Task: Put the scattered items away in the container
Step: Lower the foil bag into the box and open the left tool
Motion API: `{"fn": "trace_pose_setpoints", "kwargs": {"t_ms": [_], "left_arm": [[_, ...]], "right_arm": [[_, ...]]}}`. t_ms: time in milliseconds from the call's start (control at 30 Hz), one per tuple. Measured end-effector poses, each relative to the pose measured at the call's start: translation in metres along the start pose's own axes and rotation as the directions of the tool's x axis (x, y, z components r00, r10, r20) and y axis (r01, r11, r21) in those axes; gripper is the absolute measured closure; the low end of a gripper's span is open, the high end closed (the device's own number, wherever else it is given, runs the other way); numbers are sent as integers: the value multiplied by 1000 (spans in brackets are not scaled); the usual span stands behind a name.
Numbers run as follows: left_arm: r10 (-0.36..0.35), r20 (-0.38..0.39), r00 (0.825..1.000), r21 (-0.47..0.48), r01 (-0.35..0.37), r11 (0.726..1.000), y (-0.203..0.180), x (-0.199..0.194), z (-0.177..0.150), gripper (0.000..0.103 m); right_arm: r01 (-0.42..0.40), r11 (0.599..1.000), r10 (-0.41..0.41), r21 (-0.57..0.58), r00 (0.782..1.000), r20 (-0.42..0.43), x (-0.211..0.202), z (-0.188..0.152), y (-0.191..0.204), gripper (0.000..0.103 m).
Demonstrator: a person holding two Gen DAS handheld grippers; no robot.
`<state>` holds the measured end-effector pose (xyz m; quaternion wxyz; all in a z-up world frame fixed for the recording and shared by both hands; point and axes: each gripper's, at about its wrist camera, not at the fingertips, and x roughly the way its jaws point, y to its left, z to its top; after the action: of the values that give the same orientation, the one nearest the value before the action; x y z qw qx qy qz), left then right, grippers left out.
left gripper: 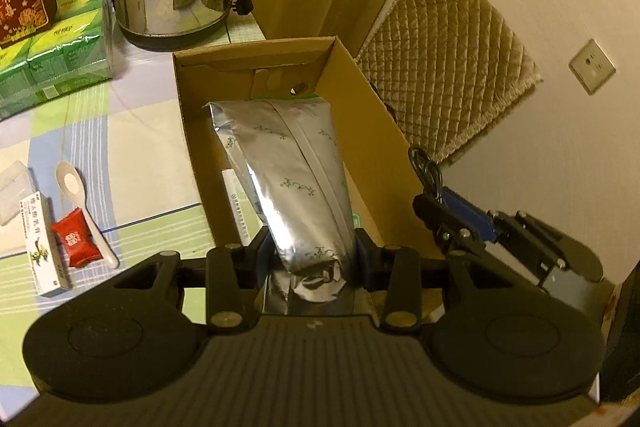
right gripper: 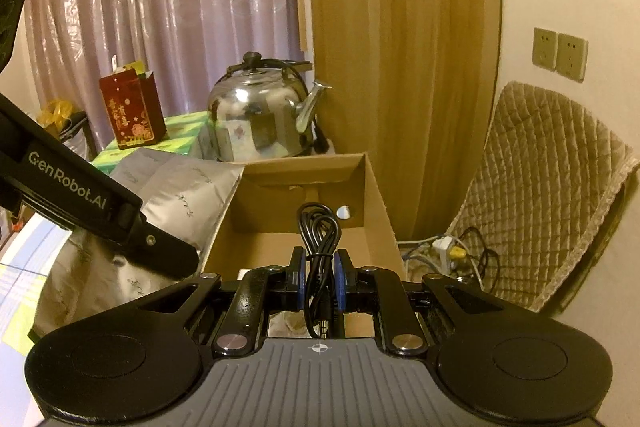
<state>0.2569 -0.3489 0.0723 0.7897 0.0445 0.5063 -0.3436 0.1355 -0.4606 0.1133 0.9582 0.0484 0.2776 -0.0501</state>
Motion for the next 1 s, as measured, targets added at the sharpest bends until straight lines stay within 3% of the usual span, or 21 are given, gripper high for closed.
{"fn": "trace_pose_setpoints", "kwargs": {"t_ms": [533, 1000], "left_arm": [[1, -32, 999, -46, -2, 999, 7, 34, 15, 67], [1, 3, 1000, -109, -1, 994, 18, 52, 24, 64]], "right_arm": [[1, 1000, 0, 26, 999, -43, 32, 0, -20, 92], [13, 1000, -12, 18, 998, -59, 44, -1, -21, 92]]}}
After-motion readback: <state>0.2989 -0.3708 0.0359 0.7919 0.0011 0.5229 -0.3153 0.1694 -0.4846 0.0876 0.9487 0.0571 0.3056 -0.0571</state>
